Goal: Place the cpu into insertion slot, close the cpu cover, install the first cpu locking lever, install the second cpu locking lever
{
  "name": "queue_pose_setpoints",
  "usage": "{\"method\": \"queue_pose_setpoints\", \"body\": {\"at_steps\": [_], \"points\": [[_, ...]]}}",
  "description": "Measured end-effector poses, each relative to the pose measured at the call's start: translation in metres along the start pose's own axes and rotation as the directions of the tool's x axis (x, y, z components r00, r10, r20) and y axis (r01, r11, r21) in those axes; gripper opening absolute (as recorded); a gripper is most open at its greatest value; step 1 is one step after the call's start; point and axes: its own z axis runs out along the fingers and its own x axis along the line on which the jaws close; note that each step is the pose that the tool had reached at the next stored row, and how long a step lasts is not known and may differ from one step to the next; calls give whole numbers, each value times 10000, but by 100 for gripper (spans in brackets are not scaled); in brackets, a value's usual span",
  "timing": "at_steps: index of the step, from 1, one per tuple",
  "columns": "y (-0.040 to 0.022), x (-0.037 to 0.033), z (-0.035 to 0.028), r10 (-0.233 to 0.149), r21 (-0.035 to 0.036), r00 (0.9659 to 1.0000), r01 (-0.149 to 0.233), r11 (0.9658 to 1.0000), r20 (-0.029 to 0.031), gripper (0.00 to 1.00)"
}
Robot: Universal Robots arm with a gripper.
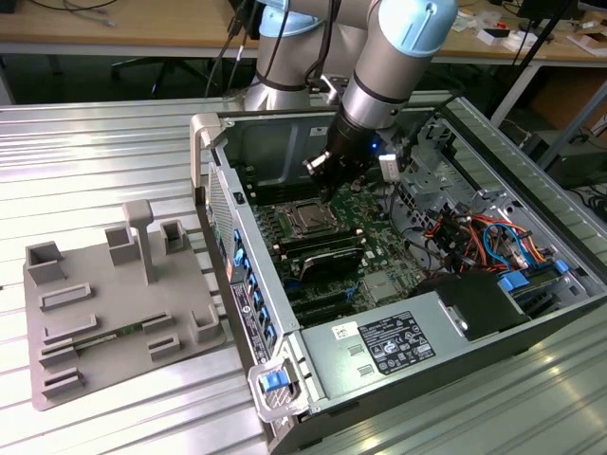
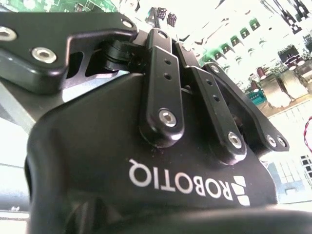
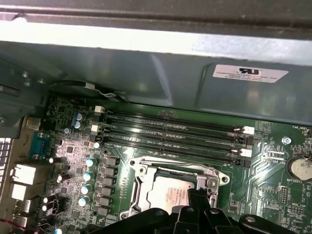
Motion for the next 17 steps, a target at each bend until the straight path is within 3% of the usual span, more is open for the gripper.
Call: {"method": "queue_pose_setpoints", "body": {"at_steps": [3, 17], "points": [[3, 1, -30, 0, 0, 10000, 0, 10000, 0, 11], [-5, 2, -33, -3, -6, 10000, 3, 10000, -1, 11]]}}
